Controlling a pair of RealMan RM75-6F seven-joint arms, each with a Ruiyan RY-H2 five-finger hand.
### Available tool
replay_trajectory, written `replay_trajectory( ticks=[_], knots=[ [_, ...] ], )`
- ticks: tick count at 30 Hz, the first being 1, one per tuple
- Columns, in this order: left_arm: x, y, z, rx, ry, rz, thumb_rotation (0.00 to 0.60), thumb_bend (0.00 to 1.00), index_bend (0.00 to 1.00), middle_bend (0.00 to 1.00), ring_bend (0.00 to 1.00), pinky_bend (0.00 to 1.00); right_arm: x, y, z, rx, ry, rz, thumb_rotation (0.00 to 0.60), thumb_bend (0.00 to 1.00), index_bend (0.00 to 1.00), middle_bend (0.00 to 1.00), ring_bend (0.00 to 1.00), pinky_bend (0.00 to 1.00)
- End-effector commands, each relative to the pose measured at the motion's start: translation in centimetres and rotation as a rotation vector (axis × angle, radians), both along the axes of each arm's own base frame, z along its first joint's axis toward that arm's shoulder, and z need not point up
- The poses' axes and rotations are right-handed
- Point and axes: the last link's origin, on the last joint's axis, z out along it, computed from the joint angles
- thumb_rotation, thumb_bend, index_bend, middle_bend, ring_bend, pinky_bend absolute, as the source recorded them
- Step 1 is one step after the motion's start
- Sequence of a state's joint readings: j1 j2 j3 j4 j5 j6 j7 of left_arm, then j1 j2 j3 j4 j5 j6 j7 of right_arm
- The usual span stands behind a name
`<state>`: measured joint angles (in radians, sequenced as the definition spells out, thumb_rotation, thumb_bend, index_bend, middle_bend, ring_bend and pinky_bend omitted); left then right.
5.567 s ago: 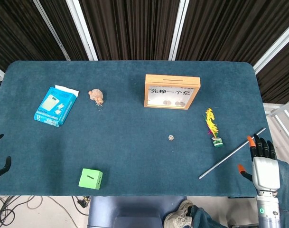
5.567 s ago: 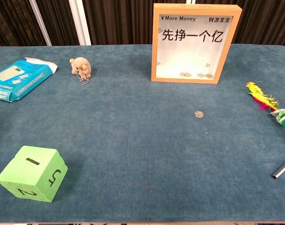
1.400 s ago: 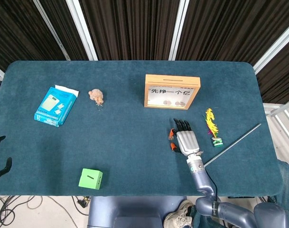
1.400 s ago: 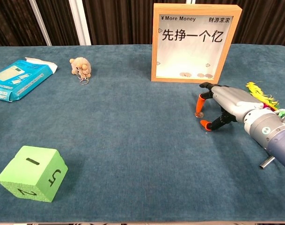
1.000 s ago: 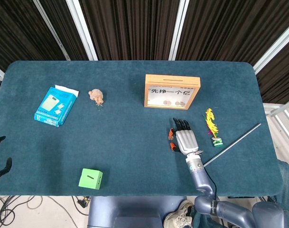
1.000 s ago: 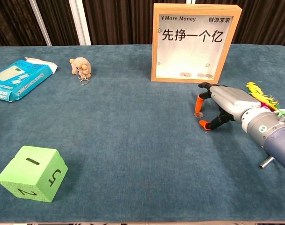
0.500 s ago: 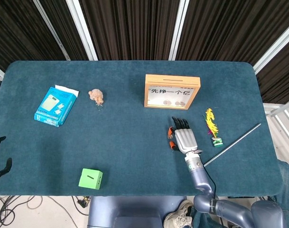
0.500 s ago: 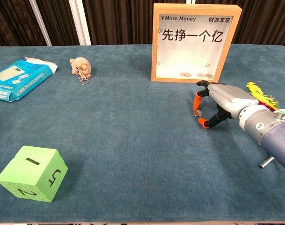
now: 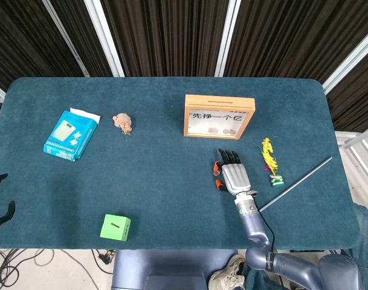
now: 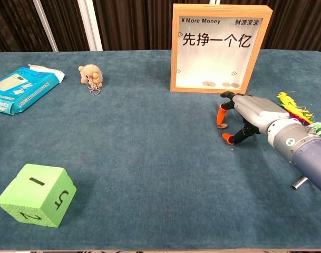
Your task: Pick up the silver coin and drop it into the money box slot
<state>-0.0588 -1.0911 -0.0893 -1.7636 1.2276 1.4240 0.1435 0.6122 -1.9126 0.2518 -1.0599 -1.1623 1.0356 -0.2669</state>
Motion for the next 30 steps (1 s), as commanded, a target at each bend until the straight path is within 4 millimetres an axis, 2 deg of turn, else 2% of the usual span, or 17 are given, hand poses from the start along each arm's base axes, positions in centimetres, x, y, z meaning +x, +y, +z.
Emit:
replay_trajectory(
  ticks=[1,13,30],
  knots=[
    [0.0,0.0,0.0,0.000,0.000,0.000,0.600,0.42,0.18,0.02,0.04,0.01,0.0,-0.1,0.0,-0.001,0.001,-0.001,0.600,0.42,0.47,0.01,0.00,0.00],
    [0.0,0.0,0.0,-0.005,0.003,0.004,0.600,0.42,0.19,0.02,0.04,0.01,-0.1,-0.9,0.4,-0.022,-0.002,-0.012,0.600,0.51,0.60,0.01,0.00,0.00],
    [-0.1,-0.1,0.0,-0.020,0.010,0.015,0.600,0.42,0.22,0.02,0.04,0.02,-0.2,-1.8,1.4,-0.074,0.003,-0.004,0.600,0.56,0.63,0.02,0.00,0.00]
  ],
)
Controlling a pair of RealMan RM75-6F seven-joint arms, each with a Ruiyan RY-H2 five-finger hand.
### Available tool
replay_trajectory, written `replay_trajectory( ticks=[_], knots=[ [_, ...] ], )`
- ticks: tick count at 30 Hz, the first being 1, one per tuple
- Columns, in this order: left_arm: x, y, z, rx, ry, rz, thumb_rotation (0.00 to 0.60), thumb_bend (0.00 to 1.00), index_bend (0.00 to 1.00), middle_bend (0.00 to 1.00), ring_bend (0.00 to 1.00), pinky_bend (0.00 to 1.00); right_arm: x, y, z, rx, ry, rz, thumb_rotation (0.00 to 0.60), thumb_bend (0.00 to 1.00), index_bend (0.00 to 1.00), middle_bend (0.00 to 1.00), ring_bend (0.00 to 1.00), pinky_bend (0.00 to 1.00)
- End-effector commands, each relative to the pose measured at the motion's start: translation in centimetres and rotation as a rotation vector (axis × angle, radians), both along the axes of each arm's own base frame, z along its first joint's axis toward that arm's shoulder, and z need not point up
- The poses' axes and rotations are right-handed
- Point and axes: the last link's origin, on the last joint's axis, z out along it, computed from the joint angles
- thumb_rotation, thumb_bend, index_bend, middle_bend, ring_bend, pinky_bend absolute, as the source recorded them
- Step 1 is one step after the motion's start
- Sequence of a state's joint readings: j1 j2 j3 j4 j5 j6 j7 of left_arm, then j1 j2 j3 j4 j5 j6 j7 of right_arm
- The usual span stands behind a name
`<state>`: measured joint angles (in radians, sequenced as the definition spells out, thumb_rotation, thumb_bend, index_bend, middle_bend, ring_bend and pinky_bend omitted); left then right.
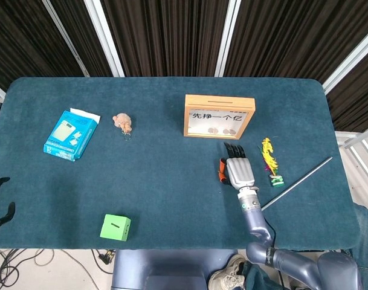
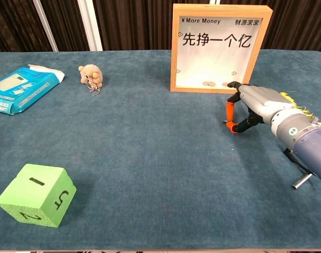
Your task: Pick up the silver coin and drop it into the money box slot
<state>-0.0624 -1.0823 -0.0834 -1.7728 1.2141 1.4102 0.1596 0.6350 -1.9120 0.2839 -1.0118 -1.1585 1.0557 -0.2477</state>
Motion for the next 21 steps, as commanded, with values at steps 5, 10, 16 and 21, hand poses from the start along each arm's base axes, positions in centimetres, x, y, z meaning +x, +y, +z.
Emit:
replay_trajectory(
  ticks=[5,10,16,21],
  knots=[
    [0.00,-0.01,-0.01,-0.005,0.003,0.003,0.600,0.42,0.23,0.02,0.04,0.04,-0.21,-0.28,0.21,-0.003,0.007,0.000,0.600,0.56,0.63,0.02,0.00,0.00],
    [0.00,-0.02,-0.01,-0.006,0.003,0.003,0.600,0.42,0.24,0.02,0.04,0.04,-0.31,-0.33,0.16,0.006,0.012,-0.004,0.600,0.56,0.63,0.02,0.00,0.00],
    [-0.01,-0.03,0.00,-0.007,0.002,0.003,0.600,0.42,0.24,0.02,0.04,0.04,-0.12,-0.53,0.33,0.000,0.007,-0.001,0.600,0.58,0.65,0.02,0.00,0.00],
    [-0.03,-0.03,0.00,-0.008,0.001,0.004,0.600,0.42,0.24,0.02,0.04,0.05,0.16,-0.61,1.01,-0.014,-0.013,0.006,0.600,0.58,0.66,0.02,0.00,0.00]
  ],
)
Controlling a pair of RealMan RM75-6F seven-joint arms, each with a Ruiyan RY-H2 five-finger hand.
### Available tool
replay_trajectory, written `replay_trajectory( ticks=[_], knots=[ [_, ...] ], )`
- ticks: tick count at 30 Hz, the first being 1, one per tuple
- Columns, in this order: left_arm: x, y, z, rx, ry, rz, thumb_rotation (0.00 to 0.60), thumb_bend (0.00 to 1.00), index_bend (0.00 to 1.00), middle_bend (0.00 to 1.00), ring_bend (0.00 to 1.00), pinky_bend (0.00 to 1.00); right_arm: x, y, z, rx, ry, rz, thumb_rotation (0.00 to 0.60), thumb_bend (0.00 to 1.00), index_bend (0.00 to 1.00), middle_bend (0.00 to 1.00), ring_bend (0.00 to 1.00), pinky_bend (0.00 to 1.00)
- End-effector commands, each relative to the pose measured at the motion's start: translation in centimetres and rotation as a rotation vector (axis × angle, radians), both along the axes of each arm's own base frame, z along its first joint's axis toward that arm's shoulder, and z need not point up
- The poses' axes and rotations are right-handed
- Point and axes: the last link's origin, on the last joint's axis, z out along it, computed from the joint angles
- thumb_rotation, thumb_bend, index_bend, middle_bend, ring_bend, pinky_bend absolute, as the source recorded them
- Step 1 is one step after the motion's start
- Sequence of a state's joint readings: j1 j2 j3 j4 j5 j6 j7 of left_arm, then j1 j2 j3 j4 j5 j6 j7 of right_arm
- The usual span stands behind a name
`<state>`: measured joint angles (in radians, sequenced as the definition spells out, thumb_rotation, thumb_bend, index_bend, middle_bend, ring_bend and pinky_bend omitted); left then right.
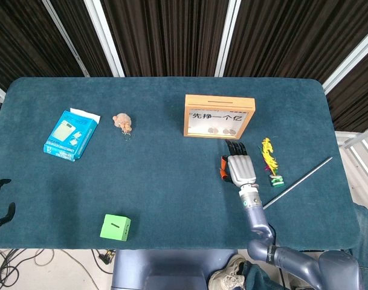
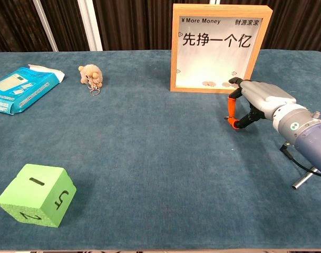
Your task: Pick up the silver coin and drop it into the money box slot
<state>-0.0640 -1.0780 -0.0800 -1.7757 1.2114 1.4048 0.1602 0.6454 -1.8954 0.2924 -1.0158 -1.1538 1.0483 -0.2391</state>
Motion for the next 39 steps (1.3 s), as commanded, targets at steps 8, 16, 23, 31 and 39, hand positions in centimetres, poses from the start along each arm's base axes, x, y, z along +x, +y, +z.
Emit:
replay_trajectory(
  ticks=[8,16,23,31,39],
  knots=[
    [0.0,0.0,0.0,0.000,0.000,0.000,0.600,0.42,0.24,0.02,0.04,0.06,1.0,0.9,4.4,-0.067,-0.085,0.027,0.600,0.58,0.66,0.02,0.00,0.00],
    [0.0,0.0,0.0,0.002,-0.002,0.001,0.600,0.42,0.24,0.02,0.04,0.07,1.5,1.6,12.8,-0.223,-0.065,0.039,0.600,0.60,0.66,0.02,0.00,0.00],
    [0.1,-0.1,-0.1,0.002,0.000,0.000,0.600,0.42,0.24,0.02,0.04,0.07,2.2,1.1,18.0,-0.331,-0.039,0.046,0.600,0.60,0.66,0.02,0.00,0.00],
    [0.1,0.0,0.0,0.001,-0.002,0.000,0.600,0.42,0.24,0.02,0.04,0.07,4.5,-2.4,20.8,-0.342,0.030,0.098,0.600,0.60,0.66,0.02,0.00,0.00],
    [0.0,0.0,0.0,-0.001,-0.013,0.004,0.600,0.42,0.24,0.02,0.04,0.09,6.6,-6.9,21.9,-0.294,0.073,0.097,0.600,0.60,0.66,0.02,0.00,0.00]
  ],
)
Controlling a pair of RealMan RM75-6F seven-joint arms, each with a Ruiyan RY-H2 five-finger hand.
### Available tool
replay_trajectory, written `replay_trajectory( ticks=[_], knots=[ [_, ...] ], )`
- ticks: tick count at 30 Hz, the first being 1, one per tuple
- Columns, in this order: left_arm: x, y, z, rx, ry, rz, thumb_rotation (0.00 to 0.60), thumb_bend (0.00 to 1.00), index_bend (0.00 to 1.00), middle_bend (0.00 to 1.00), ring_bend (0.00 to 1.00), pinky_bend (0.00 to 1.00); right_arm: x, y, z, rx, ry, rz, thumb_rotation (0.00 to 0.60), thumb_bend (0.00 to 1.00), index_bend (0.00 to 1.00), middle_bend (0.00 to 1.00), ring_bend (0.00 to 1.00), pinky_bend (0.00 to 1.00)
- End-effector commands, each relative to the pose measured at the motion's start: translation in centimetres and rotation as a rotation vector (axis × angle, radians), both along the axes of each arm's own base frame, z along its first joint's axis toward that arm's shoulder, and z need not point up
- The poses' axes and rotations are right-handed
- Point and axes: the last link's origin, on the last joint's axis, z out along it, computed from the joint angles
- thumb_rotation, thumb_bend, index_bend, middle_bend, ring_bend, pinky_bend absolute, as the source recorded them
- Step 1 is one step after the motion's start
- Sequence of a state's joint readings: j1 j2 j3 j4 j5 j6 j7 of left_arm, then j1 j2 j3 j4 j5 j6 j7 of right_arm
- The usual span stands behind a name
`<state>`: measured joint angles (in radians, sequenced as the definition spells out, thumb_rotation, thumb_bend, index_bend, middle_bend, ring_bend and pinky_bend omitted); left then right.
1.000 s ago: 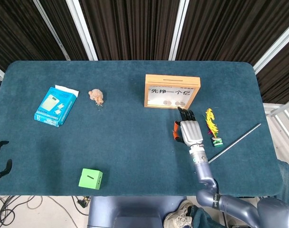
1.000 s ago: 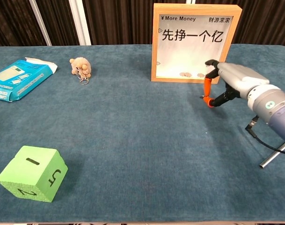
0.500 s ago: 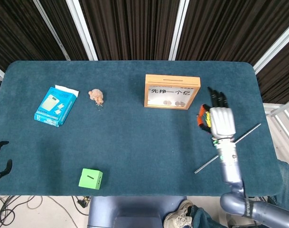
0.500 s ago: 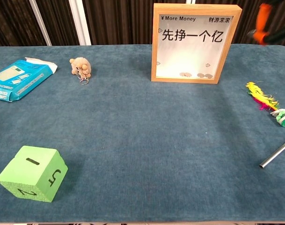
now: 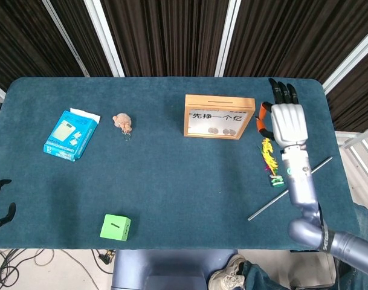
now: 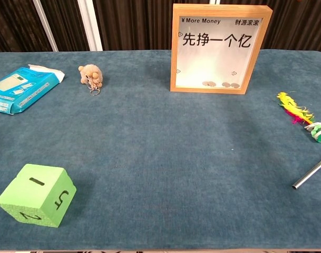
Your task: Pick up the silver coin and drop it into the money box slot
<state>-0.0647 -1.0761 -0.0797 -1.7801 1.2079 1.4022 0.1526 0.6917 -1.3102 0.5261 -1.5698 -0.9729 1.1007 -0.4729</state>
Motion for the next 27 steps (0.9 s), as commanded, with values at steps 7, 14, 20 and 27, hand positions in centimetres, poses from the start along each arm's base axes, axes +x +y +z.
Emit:
replay_trajectory(
  ticks=[7,14,20,27],
  knots=[
    [-0.1,0.1,0.1,0.000,-0.014,0.012,0.600,0.42,0.24,0.02,0.04,0.10,3.0,-4.9,1.5,0.057,0.064,-0.019,0.600,0.60,0.66,0.02,0.00,0.00],
    [-0.2,0.3,0.1,-0.005,-0.016,0.024,0.600,0.42,0.24,0.02,0.04,0.10,5.6,-7.9,2.1,0.215,0.017,-0.079,0.600,0.60,0.66,0.02,0.00,0.00],
    [-0.3,0.5,0.1,-0.010,-0.022,0.039,0.600,0.42,0.24,0.02,0.04,0.10,7.9,-10.6,3.0,0.226,0.027,-0.135,0.600,0.60,0.66,0.02,0.00,0.00],
    [-0.3,0.6,0.1,-0.020,-0.020,0.045,0.600,0.42,0.24,0.02,0.04,0.09,9.9,-12.2,3.7,0.303,-0.111,-0.179,0.600,0.61,0.66,0.02,0.00,0.00]
  ],
)
